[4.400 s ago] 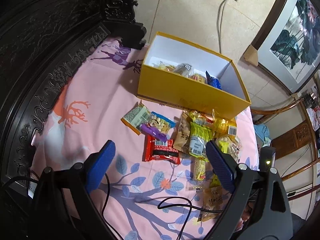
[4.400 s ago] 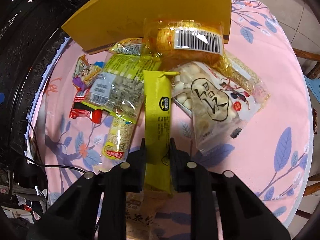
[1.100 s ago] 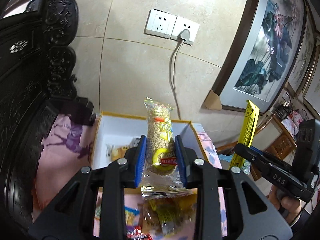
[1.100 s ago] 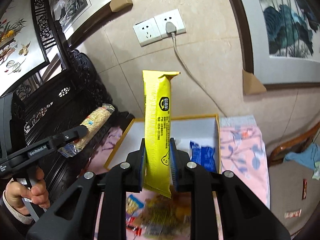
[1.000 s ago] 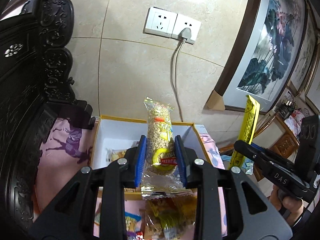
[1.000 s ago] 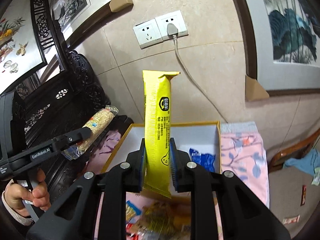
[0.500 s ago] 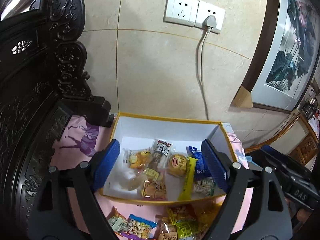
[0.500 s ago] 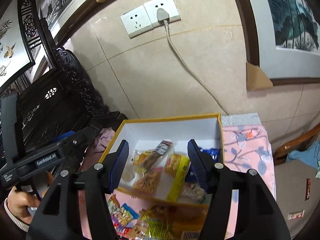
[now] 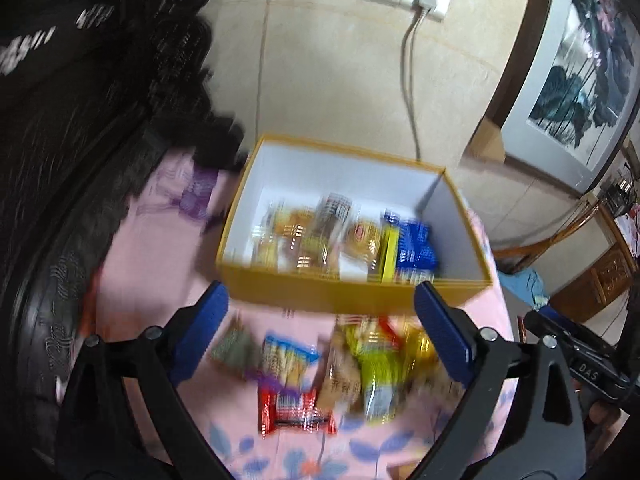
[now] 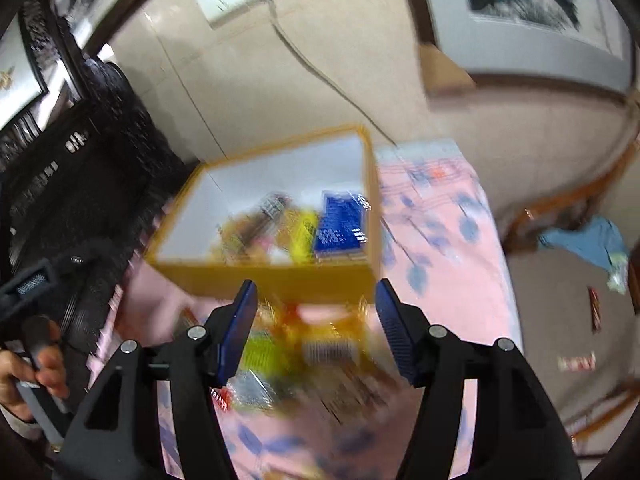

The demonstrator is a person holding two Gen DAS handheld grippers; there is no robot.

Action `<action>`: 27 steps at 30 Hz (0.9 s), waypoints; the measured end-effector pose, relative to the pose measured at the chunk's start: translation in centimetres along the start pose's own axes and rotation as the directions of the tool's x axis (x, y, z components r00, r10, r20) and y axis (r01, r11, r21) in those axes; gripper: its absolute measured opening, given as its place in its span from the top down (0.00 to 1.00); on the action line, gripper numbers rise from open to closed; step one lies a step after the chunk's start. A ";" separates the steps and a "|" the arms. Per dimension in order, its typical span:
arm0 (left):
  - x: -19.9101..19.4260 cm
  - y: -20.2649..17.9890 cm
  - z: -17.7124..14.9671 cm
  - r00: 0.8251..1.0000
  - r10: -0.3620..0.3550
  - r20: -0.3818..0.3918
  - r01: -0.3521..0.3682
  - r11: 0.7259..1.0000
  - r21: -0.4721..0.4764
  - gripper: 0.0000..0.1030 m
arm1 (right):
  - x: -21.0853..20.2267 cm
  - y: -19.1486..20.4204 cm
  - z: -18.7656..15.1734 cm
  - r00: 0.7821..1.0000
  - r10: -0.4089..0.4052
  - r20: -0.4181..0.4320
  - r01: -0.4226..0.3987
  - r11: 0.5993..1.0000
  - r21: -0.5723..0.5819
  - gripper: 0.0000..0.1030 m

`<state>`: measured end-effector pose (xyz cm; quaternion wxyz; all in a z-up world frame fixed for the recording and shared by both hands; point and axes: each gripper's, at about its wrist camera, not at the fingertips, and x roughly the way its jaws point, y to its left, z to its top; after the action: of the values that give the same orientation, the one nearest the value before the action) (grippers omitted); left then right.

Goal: Organize snacks
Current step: 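Grasp the brown paper nut bag with the right tool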

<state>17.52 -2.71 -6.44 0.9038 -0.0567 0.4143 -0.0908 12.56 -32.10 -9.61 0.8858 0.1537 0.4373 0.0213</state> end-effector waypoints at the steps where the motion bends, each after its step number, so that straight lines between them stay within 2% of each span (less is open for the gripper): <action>1: -0.2 0.5 -1.0 1.000 0.003 -0.016 -0.003 1.000 -0.011 0.07 | 0.0 -0.4 -0.8 1.000 -0.009 -0.015 0.009 1.000 0.006 0.40; 5: -0.7 2.2 -4.9 0.995 0.025 -0.093 -0.028 0.999 -0.031 0.07 | -0.1 -1.8 -5.4 0.993 -0.031 -0.115 0.035 0.999 0.032 0.40; 8: -1.5 3.2 -6.7 0.993 0.042 -0.110 -0.045 0.999 -0.024 0.07 | -0.2 -1.7 -8.5 0.983 -0.019 -0.185 0.024 0.999 0.025 0.40; 11: -2.4 4.1 -8.1 0.991 0.075 -0.109 -0.077 0.997 -0.018 0.05 | 0.4 -0.6 -11.3 0.959 0.001 -0.283 -0.001 1.000 0.000 0.40; 14: -3.1 5.0 -8.6 0.990 0.095 -0.106 -0.098 0.995 -0.027 0.05 | 0.6 0.9 -13.4 0.940 0.034 -0.341 -0.044 0.999 -0.022 0.40; 21: -4.8 6.7 -9.4 0.990 0.089 -0.108 -0.100 0.990 -0.104 0.05 | 1.7 4.2 -15.4 0.911 0.049 -0.409 -0.096 0.991 -0.094 0.40; 27: -5.9 6.9 -10.9 0.989 0.086 -0.121 -0.099 0.990 -0.098 0.05 | 3.9 5.2 -16.4 0.885 0.019 -0.465 -0.058 0.996 -0.070 0.40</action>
<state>6.29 4.96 -10.35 0.8771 -0.0787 0.4728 -0.0304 2.70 -22.31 -20.46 0.7609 0.1163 0.6316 0.0931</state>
